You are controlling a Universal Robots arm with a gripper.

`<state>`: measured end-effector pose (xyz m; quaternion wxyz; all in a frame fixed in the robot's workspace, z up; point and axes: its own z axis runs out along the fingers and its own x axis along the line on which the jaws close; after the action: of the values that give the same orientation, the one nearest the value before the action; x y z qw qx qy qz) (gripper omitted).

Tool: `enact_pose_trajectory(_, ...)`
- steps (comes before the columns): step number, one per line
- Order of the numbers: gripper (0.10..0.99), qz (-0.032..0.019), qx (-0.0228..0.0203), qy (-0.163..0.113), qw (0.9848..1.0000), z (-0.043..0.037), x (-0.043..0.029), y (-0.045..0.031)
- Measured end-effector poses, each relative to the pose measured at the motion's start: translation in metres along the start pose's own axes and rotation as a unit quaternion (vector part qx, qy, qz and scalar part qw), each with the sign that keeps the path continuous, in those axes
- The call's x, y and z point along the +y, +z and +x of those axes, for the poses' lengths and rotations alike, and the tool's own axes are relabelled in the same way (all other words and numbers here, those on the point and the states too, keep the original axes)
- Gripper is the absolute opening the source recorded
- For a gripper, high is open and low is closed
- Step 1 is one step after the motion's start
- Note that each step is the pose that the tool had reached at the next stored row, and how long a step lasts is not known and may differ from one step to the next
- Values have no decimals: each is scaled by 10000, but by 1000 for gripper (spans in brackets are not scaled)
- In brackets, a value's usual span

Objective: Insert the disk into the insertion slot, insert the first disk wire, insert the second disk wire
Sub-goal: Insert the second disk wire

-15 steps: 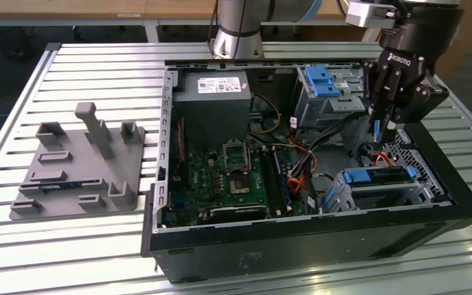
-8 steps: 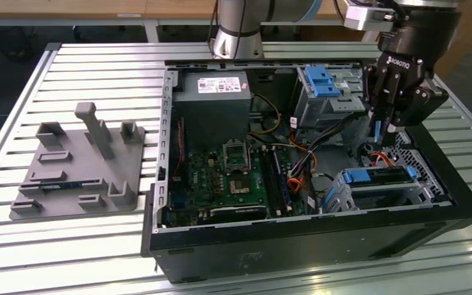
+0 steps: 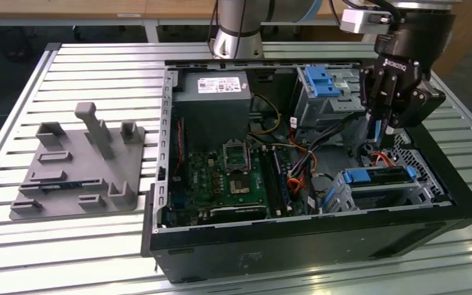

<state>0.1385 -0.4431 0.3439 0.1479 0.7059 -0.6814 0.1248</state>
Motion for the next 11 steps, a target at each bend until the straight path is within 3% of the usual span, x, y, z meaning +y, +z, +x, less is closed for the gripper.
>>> enact_pose_trajectory(5, 357, 39, 7, -94, 9999, -10, 7, 9)
enact_pose_trajectory(11, 357, 48, 39, -111, 9999, -28, 21, 29)
